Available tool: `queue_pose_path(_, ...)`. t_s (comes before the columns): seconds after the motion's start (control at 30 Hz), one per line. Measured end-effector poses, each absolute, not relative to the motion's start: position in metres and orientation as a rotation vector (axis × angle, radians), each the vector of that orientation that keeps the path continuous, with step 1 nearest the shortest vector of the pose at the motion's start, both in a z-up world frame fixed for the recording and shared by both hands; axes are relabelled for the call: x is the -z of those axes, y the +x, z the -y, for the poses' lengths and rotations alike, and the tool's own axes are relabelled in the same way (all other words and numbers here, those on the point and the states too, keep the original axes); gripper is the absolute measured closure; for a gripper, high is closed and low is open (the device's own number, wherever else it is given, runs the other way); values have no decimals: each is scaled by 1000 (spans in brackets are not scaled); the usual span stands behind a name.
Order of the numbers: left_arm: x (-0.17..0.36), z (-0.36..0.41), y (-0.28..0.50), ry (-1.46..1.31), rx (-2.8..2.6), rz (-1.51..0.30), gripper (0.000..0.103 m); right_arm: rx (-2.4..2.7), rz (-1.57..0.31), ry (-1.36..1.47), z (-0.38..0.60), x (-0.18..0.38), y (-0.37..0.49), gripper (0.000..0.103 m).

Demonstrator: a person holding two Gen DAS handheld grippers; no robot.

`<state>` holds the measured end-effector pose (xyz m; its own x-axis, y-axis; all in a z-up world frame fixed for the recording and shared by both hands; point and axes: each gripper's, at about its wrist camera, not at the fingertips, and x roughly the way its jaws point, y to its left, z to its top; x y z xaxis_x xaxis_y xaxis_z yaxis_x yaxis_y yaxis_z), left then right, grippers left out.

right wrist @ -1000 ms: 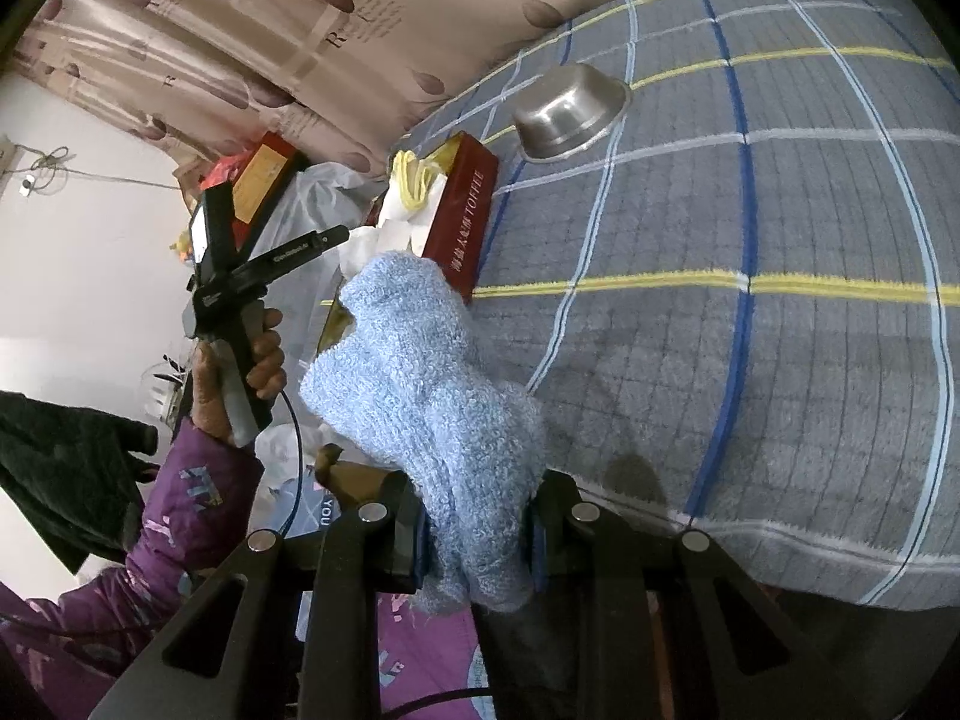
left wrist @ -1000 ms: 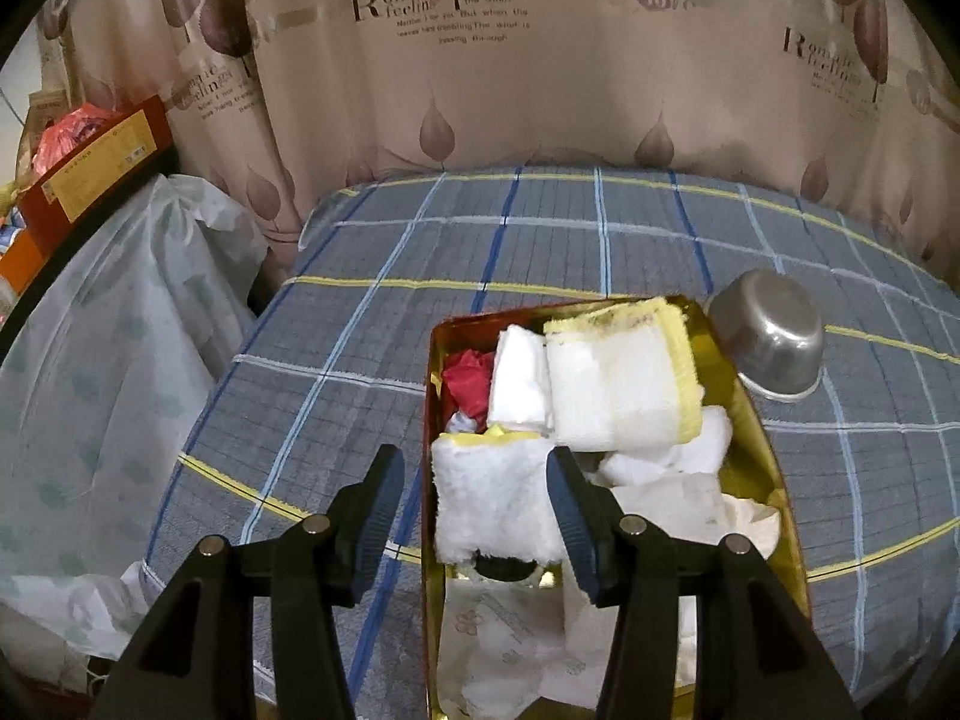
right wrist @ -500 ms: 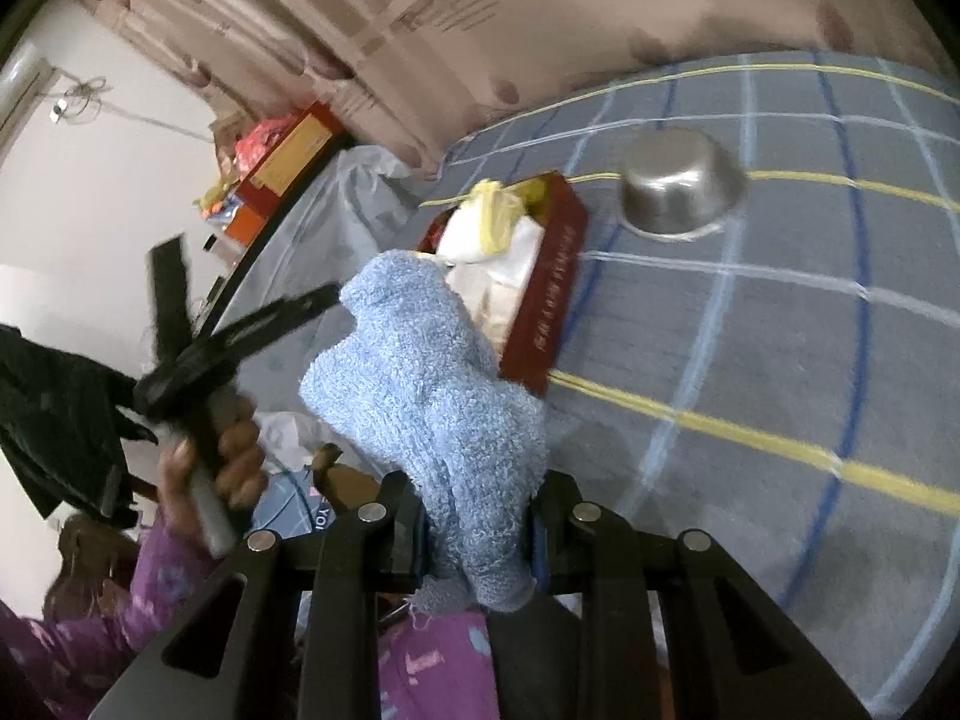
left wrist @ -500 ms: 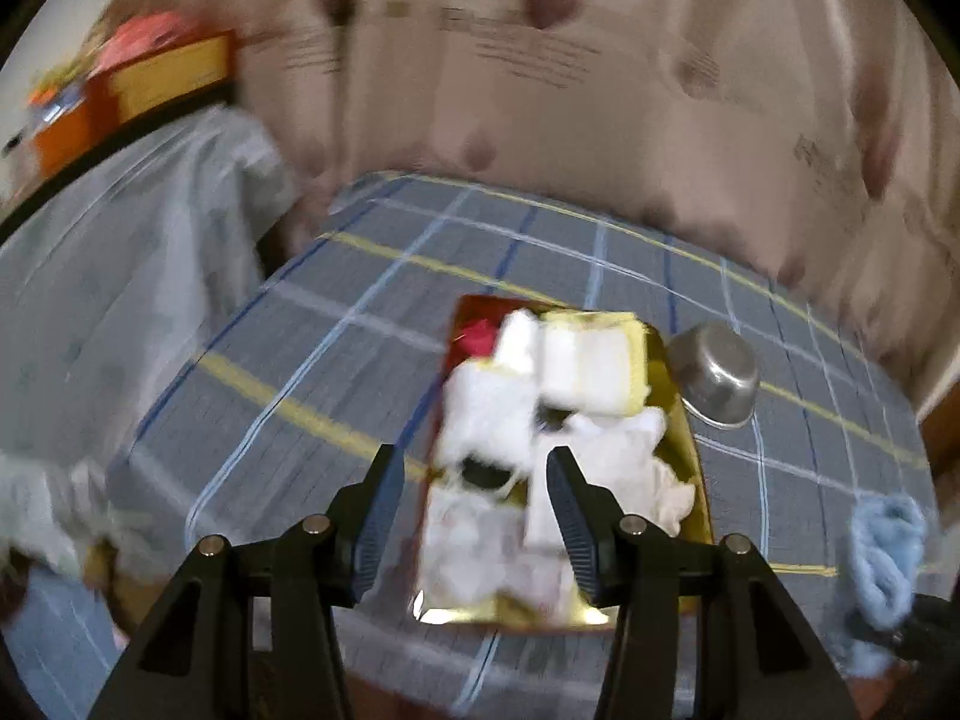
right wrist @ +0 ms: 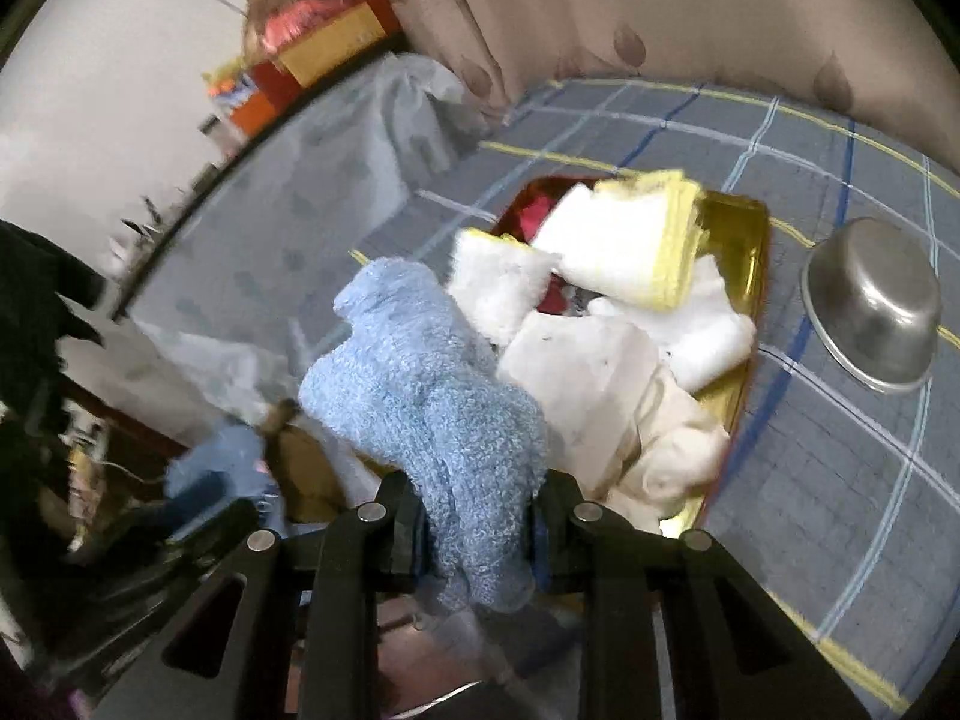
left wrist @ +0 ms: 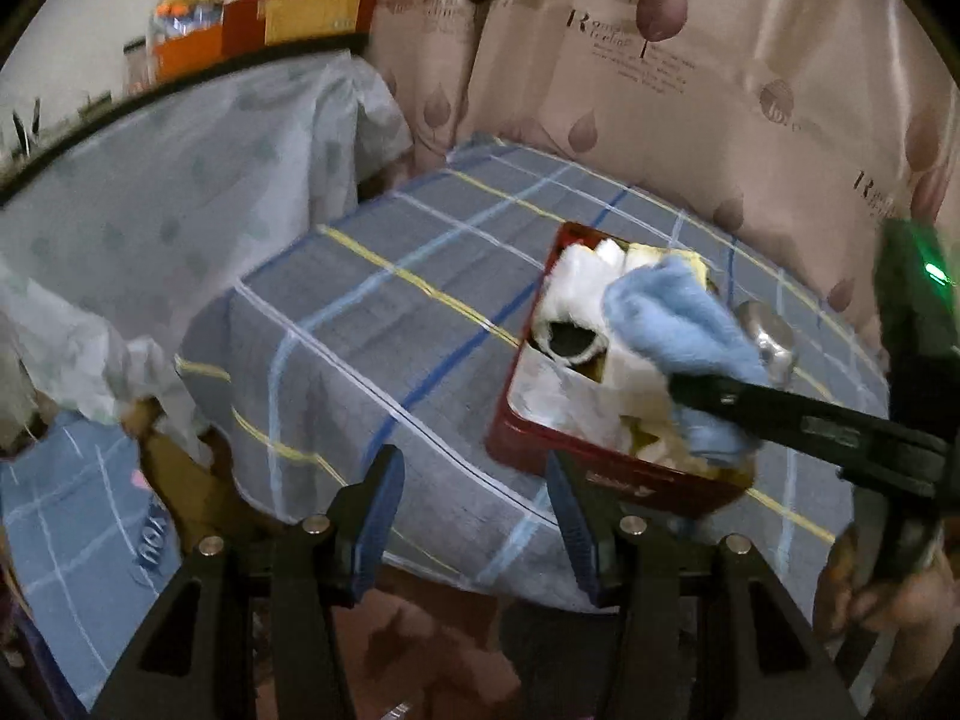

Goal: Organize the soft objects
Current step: 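Carry the light blue towel into the tray and open the right tool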

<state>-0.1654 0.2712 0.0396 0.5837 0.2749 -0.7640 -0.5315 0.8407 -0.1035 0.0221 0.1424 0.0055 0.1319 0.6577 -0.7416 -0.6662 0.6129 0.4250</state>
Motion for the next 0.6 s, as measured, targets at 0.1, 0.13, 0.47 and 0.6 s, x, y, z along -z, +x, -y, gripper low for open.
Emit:
queue_pose_path(0.1, -40, -272, -164, -301, -510, -812, 52, -921, -1077, -92, -159, 10, 24, 79)
queue_pose_path(0.13, -40, -273, -164, -303, -504, -803, 52, -920, -1079, -97, -160, 12, 23, 79)
queue_pose_path(0.47, -34, -274, -157, -262, -483, -820, 52, -861, -1018, -211, -178, 21, 4, 52)
queue_pose_path(0.6, -33, -272, -156, -252, -468, -805, 52, -879, -965, -168, -166, 12, -3, 47)
